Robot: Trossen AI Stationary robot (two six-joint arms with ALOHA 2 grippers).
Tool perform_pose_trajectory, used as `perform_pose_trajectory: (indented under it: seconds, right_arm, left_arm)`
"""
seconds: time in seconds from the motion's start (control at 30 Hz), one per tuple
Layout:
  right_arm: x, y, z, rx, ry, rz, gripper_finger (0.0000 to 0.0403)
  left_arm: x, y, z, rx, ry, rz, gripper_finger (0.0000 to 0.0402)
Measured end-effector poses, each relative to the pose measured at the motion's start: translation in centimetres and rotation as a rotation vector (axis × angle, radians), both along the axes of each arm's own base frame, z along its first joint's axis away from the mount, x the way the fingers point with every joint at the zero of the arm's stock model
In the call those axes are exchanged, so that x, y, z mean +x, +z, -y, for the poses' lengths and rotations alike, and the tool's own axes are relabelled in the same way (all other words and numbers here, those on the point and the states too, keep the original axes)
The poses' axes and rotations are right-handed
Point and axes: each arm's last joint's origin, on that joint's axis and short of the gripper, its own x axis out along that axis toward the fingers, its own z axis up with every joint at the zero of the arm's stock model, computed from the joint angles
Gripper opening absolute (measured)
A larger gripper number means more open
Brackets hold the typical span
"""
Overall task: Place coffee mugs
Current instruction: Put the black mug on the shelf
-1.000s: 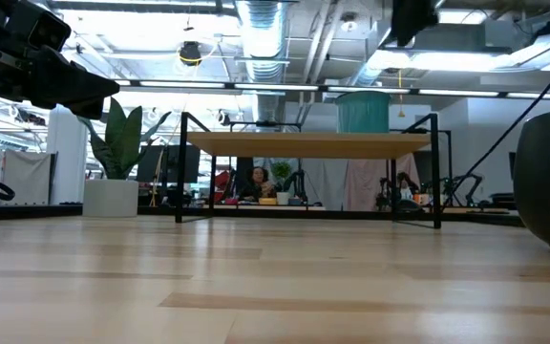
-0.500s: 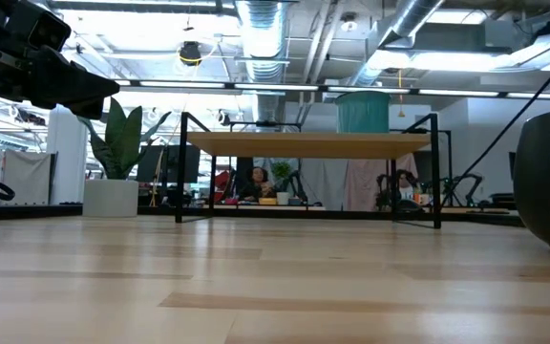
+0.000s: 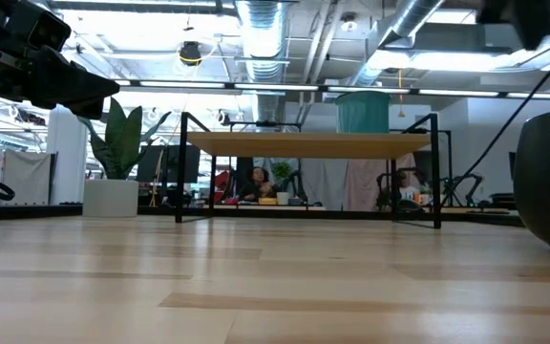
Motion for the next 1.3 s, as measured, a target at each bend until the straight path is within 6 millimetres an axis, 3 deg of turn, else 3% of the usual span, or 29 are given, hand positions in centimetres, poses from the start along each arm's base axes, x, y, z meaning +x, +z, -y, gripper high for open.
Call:
perform_pose_trajectory:
  seconds: [0.23,0.47,0.67,1.0,1.3]
  right_arm:
    - [0.2,-1.8,-1.1,0.030,-0.021,0.034,0.0226]
    - [0.9,-2.4,-0.2,0.034,-0.411,0.032,0.0226]
    - [1.1,-3.6,-0.9,0.036,-0.558,-0.068,0.0226]
    - [3.1,-7.8,-2.1,-0.017,-0.489,-0.252,0.0226]
    - [4.4,-8.6,-1.5,-0.032,-0.487,-0.204,0.0226]
  left_arm:
    - [0.0,0.0,0.0,0.000,0.000,0.000,0.0000]
    - [0.0,0.0,0.0,0.000,-0.001,0.000,0.0000]
    - [0.0,0.0,0.0,0.000,0.000,0.000,0.0000]
    - [0.0,0.0,0.0,0.000,0.000,0.000,0.0000]
    - [0.0,0.0,0.0,0.000,-0.001,0.000,0.0000]
